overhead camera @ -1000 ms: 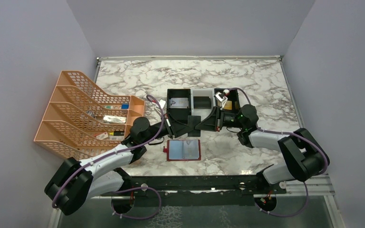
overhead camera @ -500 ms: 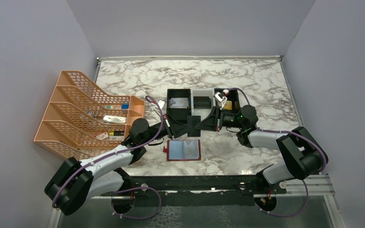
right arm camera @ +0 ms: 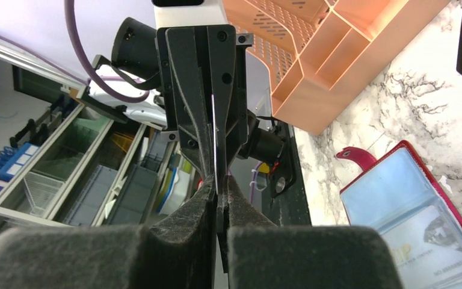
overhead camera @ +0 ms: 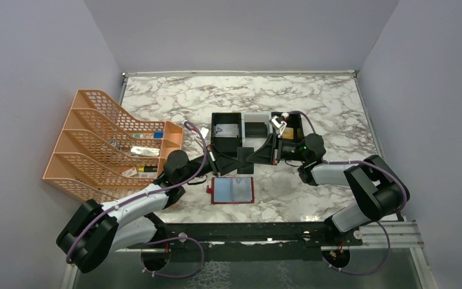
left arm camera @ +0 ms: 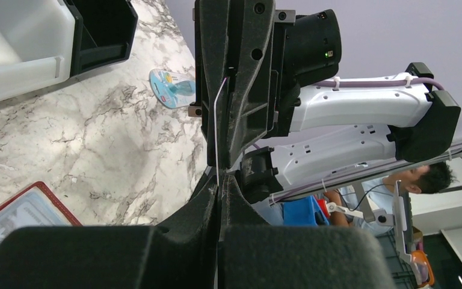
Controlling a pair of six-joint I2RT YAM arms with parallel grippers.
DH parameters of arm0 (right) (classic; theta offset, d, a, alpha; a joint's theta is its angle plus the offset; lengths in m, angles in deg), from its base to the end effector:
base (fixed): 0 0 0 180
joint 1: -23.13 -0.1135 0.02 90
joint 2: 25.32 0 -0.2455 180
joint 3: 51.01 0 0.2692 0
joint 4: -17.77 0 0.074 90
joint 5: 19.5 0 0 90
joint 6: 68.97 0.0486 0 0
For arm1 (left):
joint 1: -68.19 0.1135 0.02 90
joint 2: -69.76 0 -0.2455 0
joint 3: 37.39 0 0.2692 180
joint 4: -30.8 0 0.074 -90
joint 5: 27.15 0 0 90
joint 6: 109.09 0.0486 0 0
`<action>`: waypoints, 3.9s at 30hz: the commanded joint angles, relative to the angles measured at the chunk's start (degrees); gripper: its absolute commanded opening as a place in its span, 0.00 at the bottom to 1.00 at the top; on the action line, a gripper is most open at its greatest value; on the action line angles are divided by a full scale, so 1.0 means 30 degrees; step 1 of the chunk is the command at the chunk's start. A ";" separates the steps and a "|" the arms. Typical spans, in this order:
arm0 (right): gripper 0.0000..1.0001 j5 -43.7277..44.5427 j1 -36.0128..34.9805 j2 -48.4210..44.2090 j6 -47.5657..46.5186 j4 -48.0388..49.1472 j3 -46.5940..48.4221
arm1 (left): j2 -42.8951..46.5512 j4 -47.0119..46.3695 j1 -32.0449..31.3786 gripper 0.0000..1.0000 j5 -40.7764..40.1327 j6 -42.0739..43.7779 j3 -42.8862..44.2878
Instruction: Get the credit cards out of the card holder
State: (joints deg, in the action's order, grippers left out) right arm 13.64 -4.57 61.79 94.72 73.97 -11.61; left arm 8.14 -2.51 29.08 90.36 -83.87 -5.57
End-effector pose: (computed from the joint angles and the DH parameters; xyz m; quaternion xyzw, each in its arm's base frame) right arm 0.2363 0.1700 0.1744 -0.1077 0.6694 0.7123 0.1815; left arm 0.1828 -0.1775 0.2029 0.0210 0.6873 -0.6575 0.3079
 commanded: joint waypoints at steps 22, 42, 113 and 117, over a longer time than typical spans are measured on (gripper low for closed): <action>0.01 0.4692 -0.0053 -0.5693 -1.0643 -1.3704 0.1504 | 0.4182 0.6508 -0.0087 0.99 -0.3935 0.2515 -0.0301; 0.02 1.4075 -0.0089 -0.8664 -2.2870 -2.1610 0.3524 | 0.5046 2.2914 -0.0053 0.99 -1.0692 1.1018 0.5827; 0.03 2.2282 -0.3319 0.6618 -4.1122 -1.8503 1.1642 | 0.8804 2.4026 -0.0070 0.99 -1.2841 1.1306 0.5495; 0.04 2.2177 -0.3301 0.6855 -4.0973 -1.8921 1.1748 | 0.8821 2.4033 -0.0066 0.99 -1.2803 1.1324 0.5493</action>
State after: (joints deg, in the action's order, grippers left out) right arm 82.60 -14.52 80.78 -27.31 16.57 21.81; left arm 33.95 69.11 29.06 53.07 -50.01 11.34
